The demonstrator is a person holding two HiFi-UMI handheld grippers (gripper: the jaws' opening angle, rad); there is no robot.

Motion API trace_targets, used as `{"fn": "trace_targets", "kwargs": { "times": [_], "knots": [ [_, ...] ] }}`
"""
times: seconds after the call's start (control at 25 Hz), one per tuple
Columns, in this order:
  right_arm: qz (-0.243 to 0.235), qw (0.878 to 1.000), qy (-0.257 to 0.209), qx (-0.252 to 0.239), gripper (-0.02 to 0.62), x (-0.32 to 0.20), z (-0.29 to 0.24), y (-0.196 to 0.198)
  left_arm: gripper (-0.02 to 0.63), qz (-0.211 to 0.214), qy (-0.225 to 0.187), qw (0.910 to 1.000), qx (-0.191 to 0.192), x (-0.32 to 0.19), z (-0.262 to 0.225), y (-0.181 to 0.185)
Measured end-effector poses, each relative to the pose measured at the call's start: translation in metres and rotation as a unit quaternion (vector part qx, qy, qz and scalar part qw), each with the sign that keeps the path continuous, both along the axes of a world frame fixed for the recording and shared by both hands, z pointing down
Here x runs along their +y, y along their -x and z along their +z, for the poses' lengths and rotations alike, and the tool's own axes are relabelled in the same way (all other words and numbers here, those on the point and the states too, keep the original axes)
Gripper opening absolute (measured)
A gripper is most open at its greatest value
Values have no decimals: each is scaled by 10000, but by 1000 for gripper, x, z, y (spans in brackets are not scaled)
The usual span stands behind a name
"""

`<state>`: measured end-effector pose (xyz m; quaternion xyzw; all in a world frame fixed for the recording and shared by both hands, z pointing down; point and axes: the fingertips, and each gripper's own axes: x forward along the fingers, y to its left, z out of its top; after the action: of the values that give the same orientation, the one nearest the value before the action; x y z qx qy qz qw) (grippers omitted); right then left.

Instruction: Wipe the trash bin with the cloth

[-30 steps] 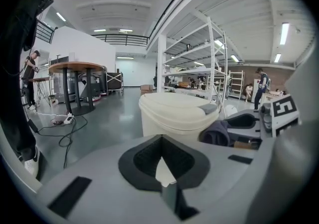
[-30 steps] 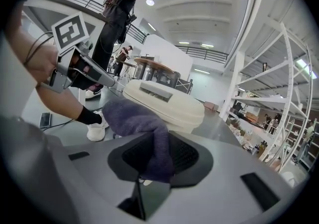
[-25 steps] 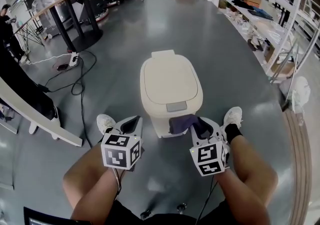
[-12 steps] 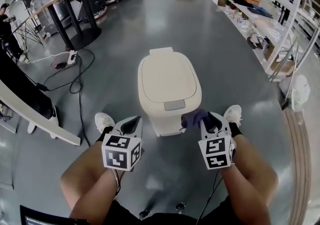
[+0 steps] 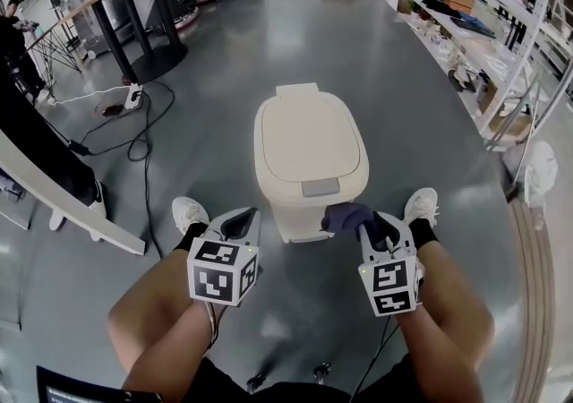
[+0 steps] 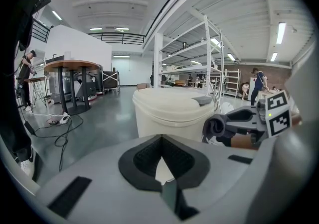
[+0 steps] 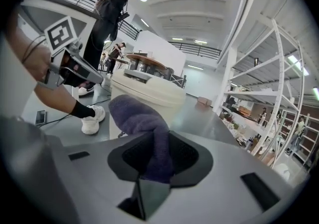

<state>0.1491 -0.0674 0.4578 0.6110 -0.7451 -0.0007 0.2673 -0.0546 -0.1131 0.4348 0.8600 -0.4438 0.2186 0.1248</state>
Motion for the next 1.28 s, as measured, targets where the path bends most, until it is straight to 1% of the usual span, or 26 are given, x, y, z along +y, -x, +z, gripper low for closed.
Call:
{"fn": "trace_targets", "kwargs": {
  "times": [0.2, 0.32, 0.48, 0.64, 0.76, 0.92, 1.12, 1.28],
  "knots": [
    [-715, 9962, -47, 488, 100, 6, 2, 49, -3, -54, 23, 10000, 8, 0, 0, 5],
    [-976, 9940, -54, 483, 100, 1, 2, 78, -3, -65, 17, 10000, 18, -1, -1, 7],
    [-1286, 9908, 101, 407, 100, -3, 11, 116, -3, -138, 19, 9999, 46, -3, 0, 14],
    [-1433, 9886, 245, 399, 100, -9, 21, 145, -3, -207, 19, 9998, 78, -3, -1, 20],
    [-1438, 9882, 331, 406, 100, -15, 29, 156, -3, -256, 44, 9996, 97, -4, 1, 28],
    [-1417, 9882, 336, 465, 100, -24, 36, 163, -3, -288, 80, 9995, 104, -5, 5, 34],
    [-1446, 9865, 238, 724, 100, -24, 38, 159, -3, -258, 100, 9996, 110, -6, 7, 35],
    [-1408, 9868, 186, 780, 100, -22, 38, 148, -3, -213, 124, 9997, 92, -6, 10, 30]
  ]
}}
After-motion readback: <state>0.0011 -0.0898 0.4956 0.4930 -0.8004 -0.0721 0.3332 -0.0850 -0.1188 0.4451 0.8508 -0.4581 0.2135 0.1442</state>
